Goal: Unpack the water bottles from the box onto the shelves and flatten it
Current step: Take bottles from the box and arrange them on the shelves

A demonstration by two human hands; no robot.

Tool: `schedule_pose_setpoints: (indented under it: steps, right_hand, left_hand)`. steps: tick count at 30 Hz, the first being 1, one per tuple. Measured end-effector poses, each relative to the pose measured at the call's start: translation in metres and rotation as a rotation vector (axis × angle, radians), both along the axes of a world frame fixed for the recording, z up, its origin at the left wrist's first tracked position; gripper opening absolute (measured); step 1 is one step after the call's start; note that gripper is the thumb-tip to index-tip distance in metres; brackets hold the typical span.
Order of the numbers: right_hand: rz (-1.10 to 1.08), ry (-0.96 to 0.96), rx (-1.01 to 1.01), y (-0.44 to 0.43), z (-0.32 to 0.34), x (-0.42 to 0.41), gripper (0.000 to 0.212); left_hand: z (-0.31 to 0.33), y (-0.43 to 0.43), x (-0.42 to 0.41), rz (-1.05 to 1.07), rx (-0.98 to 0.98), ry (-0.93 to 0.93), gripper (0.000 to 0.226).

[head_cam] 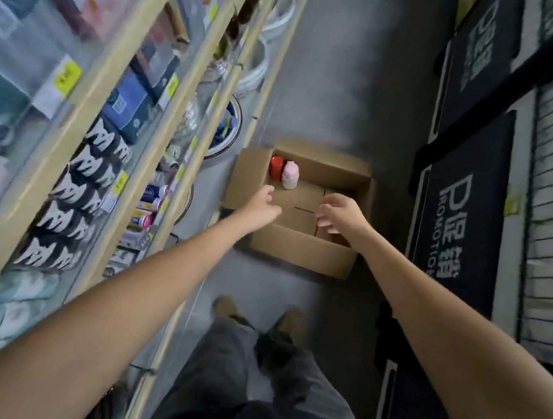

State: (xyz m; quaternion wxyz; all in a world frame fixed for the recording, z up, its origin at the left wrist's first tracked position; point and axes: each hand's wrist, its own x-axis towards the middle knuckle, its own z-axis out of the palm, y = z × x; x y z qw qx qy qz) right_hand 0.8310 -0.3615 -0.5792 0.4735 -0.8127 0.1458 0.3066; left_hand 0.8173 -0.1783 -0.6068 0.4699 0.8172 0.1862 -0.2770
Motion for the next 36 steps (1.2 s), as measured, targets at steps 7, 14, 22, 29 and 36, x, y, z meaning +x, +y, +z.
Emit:
schedule_pose_setpoints:
  steps: [7,14,22,29,36]
  right_hand:
    - [-0.055,0.042,-0.016,0.022,-0.050,0.108,0.039]
    - [-0.111,0.095,-0.039,0.046,-0.130,0.208,0.038]
    - [-0.094,0.170,-0.013,0.038,-0.275,0.270,0.042]
    - [-0.093,0.241,-0.027,0.023,-0.442,0.306,0.041]
    - [-0.065,0.241,-0.032,0.039,-0.568,0.324,0.045]
  left_hand:
    - [-0.065,0.011,0.115,0.032,-0.021,0.073,0.060]
    - [-0.149,0.023,0.222,0.002,-0.059,0.221,0.066]
    - [-0.281,-0.003,0.272,0.002,-0.064,0.295,0.075]
    - [-0.436,-0.028,0.302,0.073,-0.098,0.202,0.078]
    - [-0.555,-0.005,0.324,0.005,-0.009,0.112,0.081]
